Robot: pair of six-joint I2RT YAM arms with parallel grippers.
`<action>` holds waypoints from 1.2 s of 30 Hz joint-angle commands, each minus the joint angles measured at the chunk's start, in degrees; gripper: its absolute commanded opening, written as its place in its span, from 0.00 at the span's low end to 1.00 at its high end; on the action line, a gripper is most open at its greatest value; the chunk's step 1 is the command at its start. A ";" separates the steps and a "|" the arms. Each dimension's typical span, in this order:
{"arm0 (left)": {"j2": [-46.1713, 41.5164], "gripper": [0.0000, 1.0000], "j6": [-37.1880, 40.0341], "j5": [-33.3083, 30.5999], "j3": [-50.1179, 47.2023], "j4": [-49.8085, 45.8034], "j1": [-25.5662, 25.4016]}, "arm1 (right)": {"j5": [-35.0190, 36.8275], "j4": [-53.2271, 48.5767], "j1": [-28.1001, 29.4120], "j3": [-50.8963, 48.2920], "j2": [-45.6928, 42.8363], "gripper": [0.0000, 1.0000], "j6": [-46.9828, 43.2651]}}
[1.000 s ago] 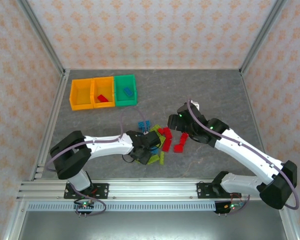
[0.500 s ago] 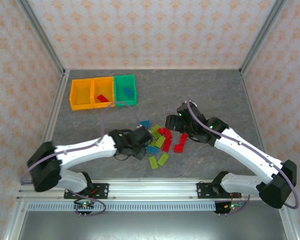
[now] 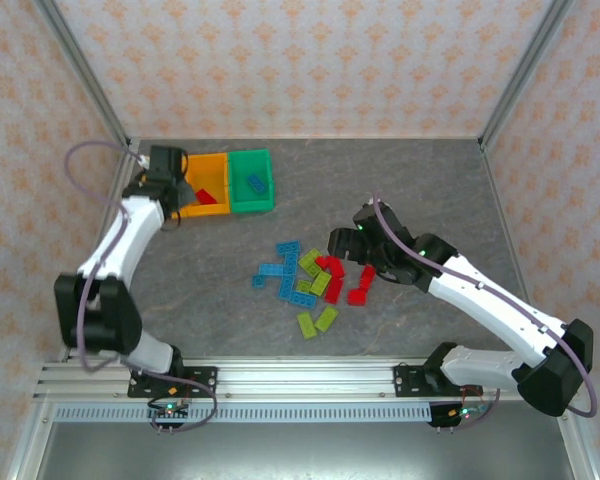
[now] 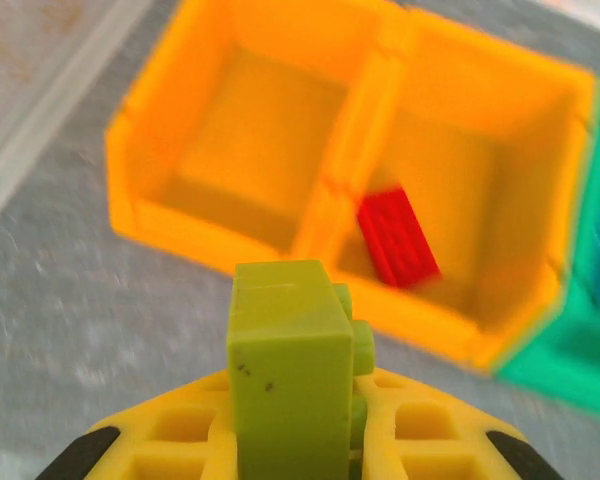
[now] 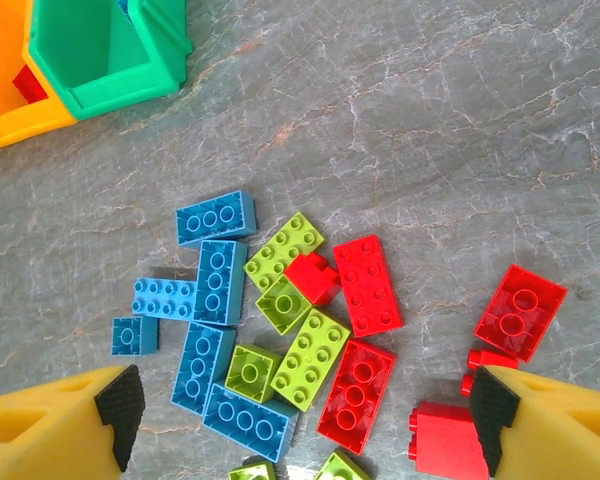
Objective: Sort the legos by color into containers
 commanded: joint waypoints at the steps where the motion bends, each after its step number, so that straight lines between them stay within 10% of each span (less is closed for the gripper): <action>1: 9.60 0.11 0.78 -1.56 10.09 0.19 4.28 | -0.53 -0.10 -0.29 2.13 -0.59 0.87 1.62; 5: 22.02 0.15 1.13 0.49 24.27 -5.43 7.09 | -0.65 -0.14 -0.29 1.10 -1.26 0.87 3.35; 12: 26.92 0.52 2.98 6.19 35.84 -10.61 8.80 | -0.60 -1.42 -0.29 0.79 -1.67 0.87 4.18; 21: -0.16 0.52 0.97 19.01 14.06 -3.27 2.50 | -3.27 2.75 -0.21 5.21 9.12 0.86 -0.40; 30: -23.24 0.58 9.65 16.54 -0.82 -11.60 -14.93 | -10.50 7.19 0.41 18.74 33.75 1.00 -11.90; 36: -29.19 0.69 18.16 15.26 -5.38 -18.97 -16.35 | -7.34 -0.53 1.88 34.45 52.15 0.99 -14.90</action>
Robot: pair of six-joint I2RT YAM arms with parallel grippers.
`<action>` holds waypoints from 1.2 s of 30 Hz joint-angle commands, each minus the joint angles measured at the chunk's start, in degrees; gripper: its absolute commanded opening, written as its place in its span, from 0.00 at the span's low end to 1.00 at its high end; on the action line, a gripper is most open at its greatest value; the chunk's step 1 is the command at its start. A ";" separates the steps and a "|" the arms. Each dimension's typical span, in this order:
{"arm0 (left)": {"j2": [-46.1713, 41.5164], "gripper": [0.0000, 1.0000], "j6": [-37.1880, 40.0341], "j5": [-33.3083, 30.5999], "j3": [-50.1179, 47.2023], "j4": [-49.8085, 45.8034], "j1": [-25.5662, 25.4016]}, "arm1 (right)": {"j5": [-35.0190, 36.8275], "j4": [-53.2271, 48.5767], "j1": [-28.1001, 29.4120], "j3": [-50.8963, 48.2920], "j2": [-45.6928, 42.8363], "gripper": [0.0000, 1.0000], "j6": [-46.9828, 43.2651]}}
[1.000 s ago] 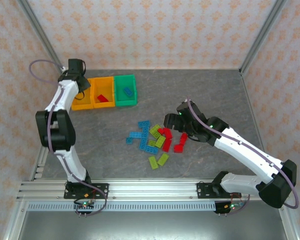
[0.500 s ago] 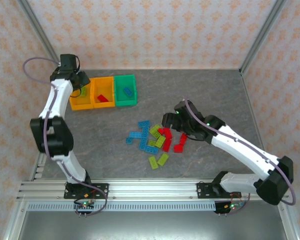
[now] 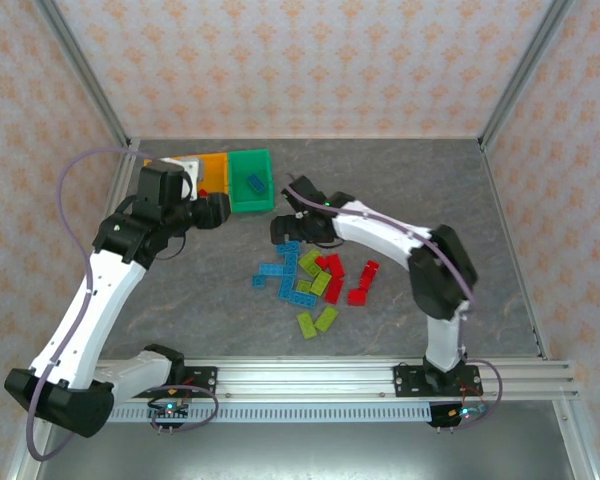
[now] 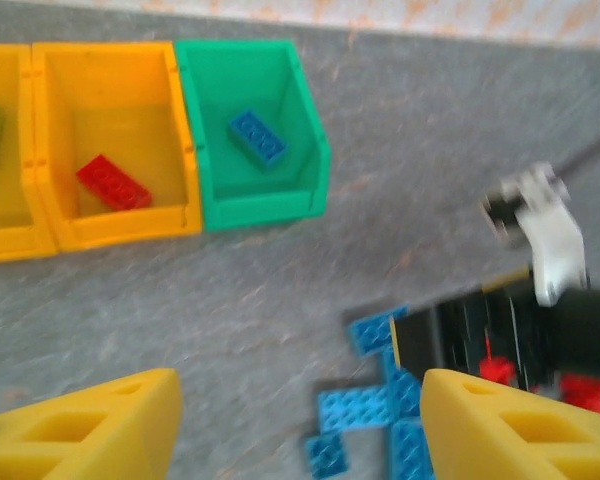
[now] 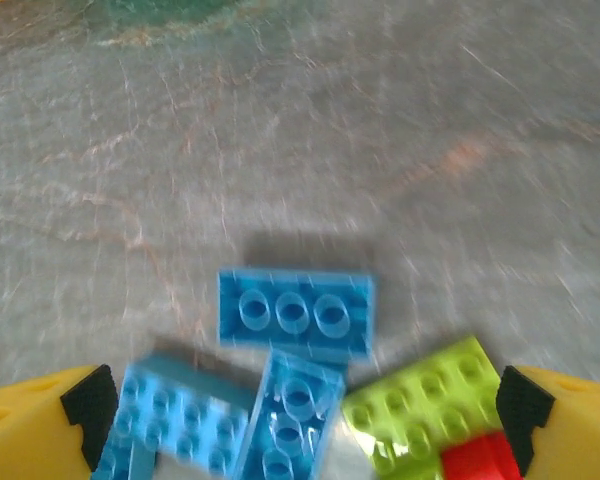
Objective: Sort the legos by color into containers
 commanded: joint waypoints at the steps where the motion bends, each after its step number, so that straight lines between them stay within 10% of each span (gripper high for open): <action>1: -2.58 0.72 8.12 -1.68 -3.43 -5.79 -0.23 | 2.36 -4.72 1.29 5.91 6.64 0.99 -3.02; 7: -6.41 0.94 9.44 -3.04 -10.47 -0.43 -0.20 | 2.44 -8.22 1.69 12.81 14.99 0.94 -2.25; 17: -7.19 0.96 10.45 -8.91 -13.45 0.56 -0.11 | 5.03 -9.62 2.46 11.86 13.24 0.56 0.85; 27: -13.43 0.98 8.70 -17.64 -16.43 3.97 0.02 | 9.00 5.72 2.37 8.45 -2.00 0.53 1.73; 36: -14.95 0.98 8.86 -15.89 -17.56 5.24 0.02 | 12.89 15.41 1.17 27.56 14.12 0.52 -9.84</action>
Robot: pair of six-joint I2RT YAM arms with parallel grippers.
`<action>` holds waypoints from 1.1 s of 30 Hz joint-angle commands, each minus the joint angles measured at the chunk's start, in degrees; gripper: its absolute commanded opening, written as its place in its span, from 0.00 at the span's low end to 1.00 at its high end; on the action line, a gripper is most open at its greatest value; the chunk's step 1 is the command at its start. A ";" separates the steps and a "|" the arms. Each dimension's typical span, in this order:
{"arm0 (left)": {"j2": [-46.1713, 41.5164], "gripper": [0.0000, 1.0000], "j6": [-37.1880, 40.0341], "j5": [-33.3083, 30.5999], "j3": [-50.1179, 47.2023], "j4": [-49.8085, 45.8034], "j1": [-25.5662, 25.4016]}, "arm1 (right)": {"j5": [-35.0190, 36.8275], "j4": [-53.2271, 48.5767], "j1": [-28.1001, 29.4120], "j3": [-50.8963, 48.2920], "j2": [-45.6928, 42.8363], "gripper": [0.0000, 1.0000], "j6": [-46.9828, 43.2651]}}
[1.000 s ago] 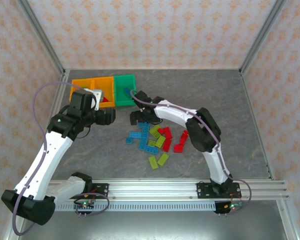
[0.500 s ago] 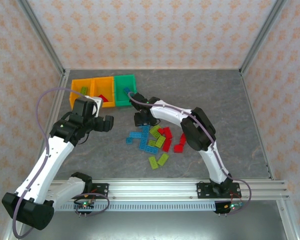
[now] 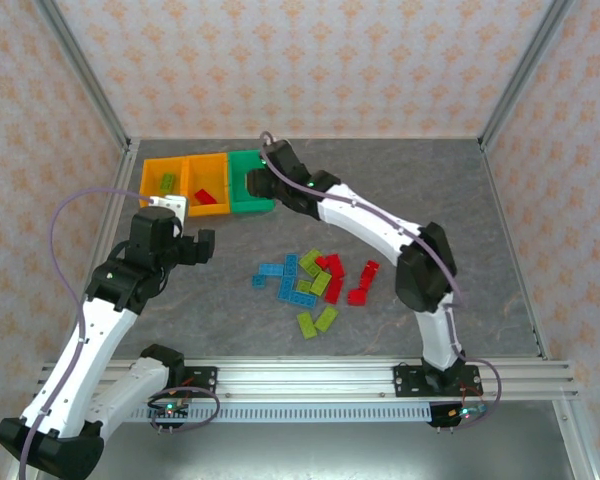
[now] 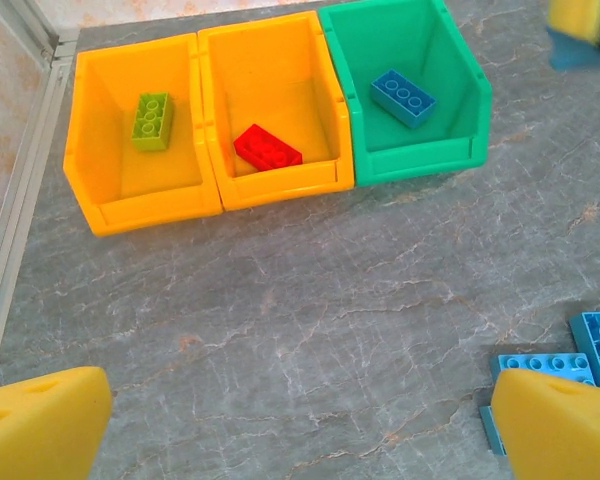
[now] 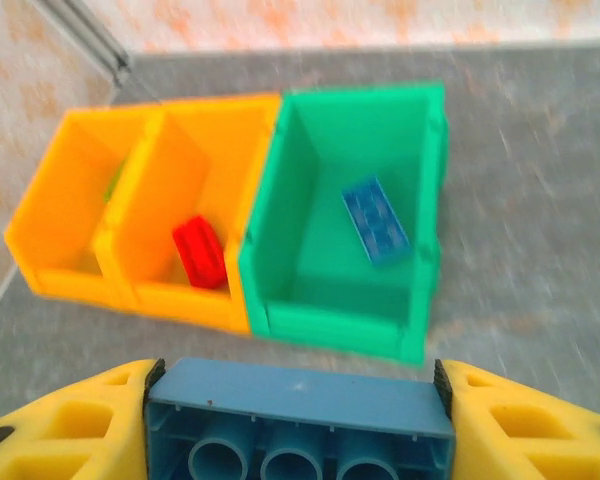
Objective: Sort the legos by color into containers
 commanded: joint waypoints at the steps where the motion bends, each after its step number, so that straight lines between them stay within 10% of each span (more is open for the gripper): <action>1: -0.15 0.98 -0.05 -1.44 -0.67 1.50 0.07 | 2.97 2.42 -0.93 9.37 9.96 0.52 -6.61; 11: 1.05 0.98 -0.09 -1.55 -1.37 2.28 0.03 | 4.56 -3.81 -2.03 39.27 32.83 0.68 -15.81; 21: 3.06 0.98 0.60 -1.88 -0.93 2.39 0.12 | 3.92 -13.51 -2.19 36.82 21.28 0.84 -15.59; 33: 6.76 0.91 -13.79 14.32 4.01 -8.25 -1.83 | -12.67 -16.92 -6.07 -24.73 -31.00 0.87 -5.71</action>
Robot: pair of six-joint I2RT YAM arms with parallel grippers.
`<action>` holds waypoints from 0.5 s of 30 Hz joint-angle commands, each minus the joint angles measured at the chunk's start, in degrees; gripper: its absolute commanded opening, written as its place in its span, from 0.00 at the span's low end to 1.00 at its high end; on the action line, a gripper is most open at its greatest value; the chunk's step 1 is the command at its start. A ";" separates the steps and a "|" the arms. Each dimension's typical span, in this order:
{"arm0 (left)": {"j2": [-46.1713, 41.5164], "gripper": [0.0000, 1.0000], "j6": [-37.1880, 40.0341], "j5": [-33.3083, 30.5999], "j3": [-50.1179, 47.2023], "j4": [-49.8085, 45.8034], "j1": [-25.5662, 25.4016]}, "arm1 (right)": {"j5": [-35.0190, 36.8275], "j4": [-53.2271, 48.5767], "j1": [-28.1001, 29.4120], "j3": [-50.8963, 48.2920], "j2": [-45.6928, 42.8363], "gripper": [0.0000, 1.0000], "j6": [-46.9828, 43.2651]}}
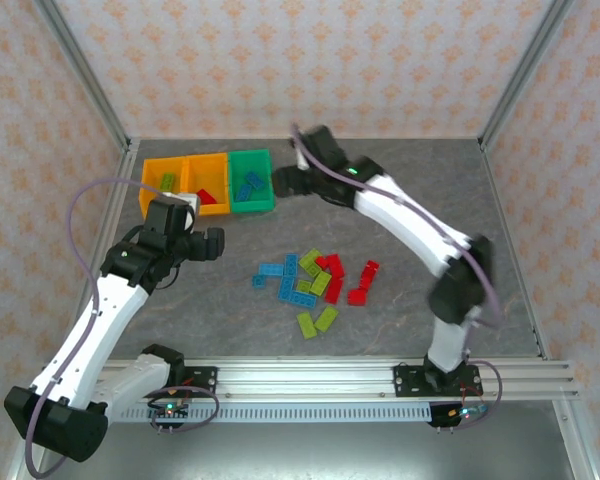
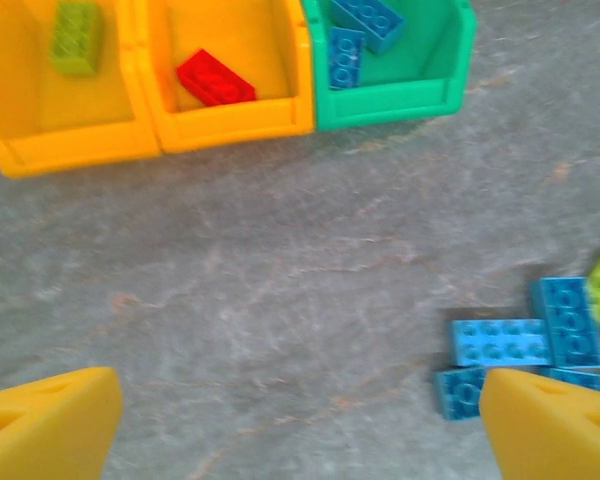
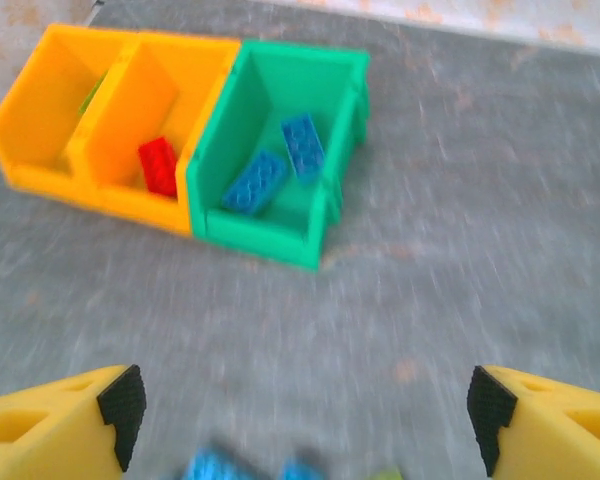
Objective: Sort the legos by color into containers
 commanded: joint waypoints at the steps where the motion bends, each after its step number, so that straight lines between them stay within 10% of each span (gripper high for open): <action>1: -1.14 0.89 -9.07 8.10 1.23 -5.29 -2.63 | -3.14 -1.14 -0.06 -15.29 -13.16 0.87 5.53; 8: 2.14 0.84 -29.54 2.98 -6.10 2.93 -29.09 | 10.47 -1.95 -0.68 -36.50 -34.21 0.94 17.29; 15: 20.98 0.80 -36.65 1.06 -6.29 14.43 -46.41 | 14.82 -2.79 -1.63 -38.10 -35.68 0.95 18.83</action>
